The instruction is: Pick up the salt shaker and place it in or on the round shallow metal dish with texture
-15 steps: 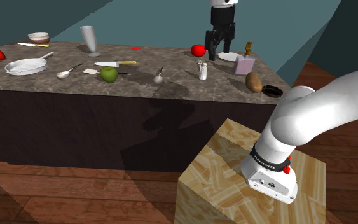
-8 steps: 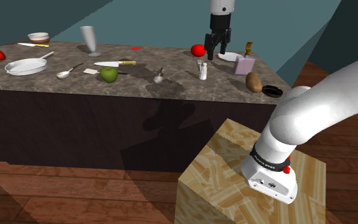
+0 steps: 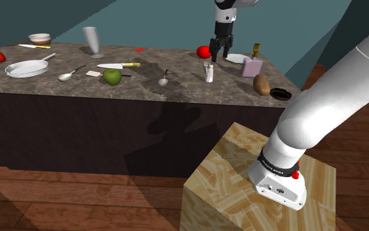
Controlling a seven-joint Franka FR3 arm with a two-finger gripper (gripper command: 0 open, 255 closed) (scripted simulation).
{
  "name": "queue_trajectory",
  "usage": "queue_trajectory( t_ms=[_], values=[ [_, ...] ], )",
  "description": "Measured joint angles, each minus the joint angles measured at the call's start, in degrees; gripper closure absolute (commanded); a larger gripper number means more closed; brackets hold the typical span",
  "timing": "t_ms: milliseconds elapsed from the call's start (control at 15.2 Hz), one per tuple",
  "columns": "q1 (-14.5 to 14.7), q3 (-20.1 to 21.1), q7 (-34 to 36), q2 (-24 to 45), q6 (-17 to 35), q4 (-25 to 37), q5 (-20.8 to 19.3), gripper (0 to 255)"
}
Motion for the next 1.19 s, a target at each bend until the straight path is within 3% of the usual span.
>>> queue_trajectory(
  t_ms=[594, 1188],
  values=[
    [-2.07, -7.53, -13.65, 18.82, 5.71, 12.48, 9.78, 0],
    [-10.7, -8.21, -26.35, 41.29, 3.72, 33.19, 23.91, 0]
  ],
)
